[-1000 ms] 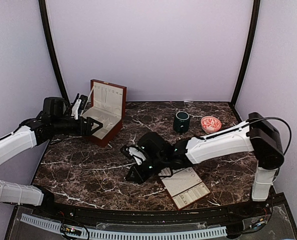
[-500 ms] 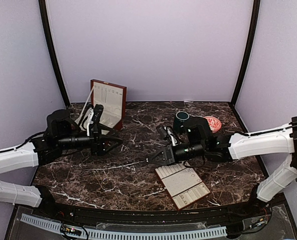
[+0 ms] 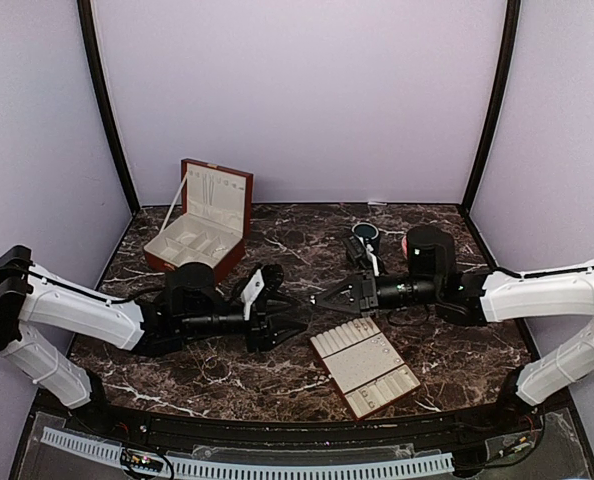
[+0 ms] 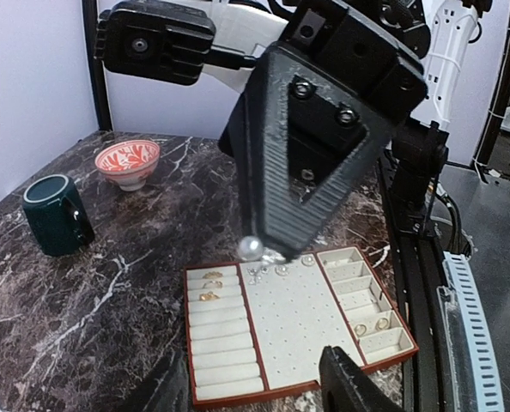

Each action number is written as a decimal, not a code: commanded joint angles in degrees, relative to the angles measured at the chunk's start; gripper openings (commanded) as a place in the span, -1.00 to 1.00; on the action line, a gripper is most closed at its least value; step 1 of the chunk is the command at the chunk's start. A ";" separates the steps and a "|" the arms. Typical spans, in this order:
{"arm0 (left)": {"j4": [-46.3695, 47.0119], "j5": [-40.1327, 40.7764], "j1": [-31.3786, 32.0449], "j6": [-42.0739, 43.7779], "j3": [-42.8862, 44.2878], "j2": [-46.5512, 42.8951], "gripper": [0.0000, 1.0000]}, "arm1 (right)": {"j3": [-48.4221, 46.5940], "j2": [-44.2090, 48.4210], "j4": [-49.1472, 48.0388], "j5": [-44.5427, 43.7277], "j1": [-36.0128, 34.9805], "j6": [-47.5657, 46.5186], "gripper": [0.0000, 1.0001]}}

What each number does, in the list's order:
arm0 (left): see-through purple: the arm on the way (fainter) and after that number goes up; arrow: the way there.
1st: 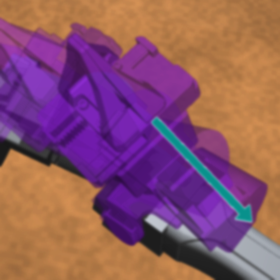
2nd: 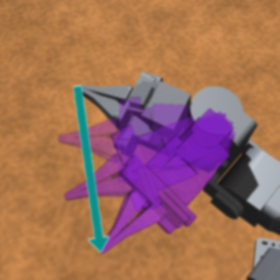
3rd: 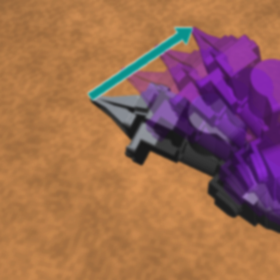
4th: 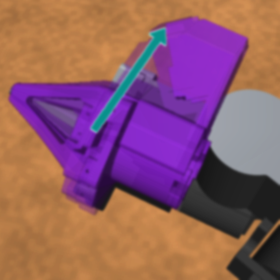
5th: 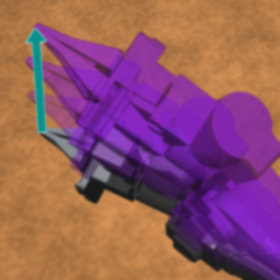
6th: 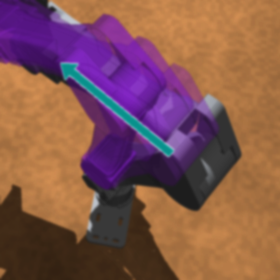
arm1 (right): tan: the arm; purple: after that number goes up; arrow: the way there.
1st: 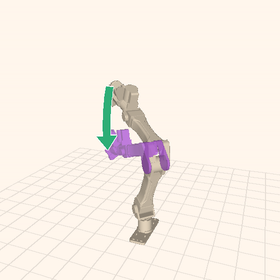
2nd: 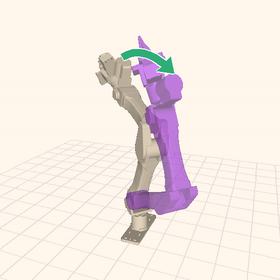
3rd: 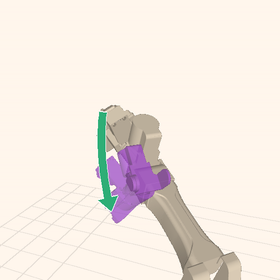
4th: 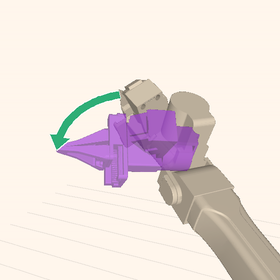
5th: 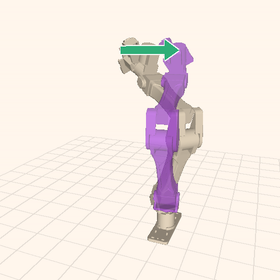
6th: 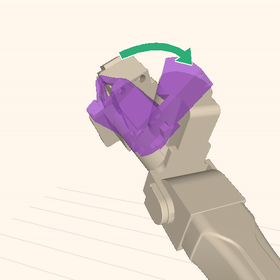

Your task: Organize the mixed jewelry

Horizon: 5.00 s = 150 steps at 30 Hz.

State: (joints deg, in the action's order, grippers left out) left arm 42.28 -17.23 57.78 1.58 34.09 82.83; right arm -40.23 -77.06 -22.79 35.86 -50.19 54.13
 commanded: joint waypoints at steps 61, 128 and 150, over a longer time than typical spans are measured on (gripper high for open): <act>-30.55 9.68 2.93 5.18 18.87 7.41 -1.00 | -13.04 -2.70 29.80 -19.70 -3.56 -13.35 -0.30; -46.24 -6.15 -15.51 -10.12 18.70 -6.97 0.26 | 1.01 2.52 30.52 -35.75 -0.18 -19.46 -1.00; -48.72 -9.96 -37.70 -8.67 18.14 -11.22 0.27 | 11.19 5.18 25.58 -40.59 -0.26 -19.97 -1.00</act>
State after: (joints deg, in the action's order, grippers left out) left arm -6.20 -26.13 20.43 -7.70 53.12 73.21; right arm -29.93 -72.34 5.58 -3.51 -50.57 34.50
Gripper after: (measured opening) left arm 0.637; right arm 0.036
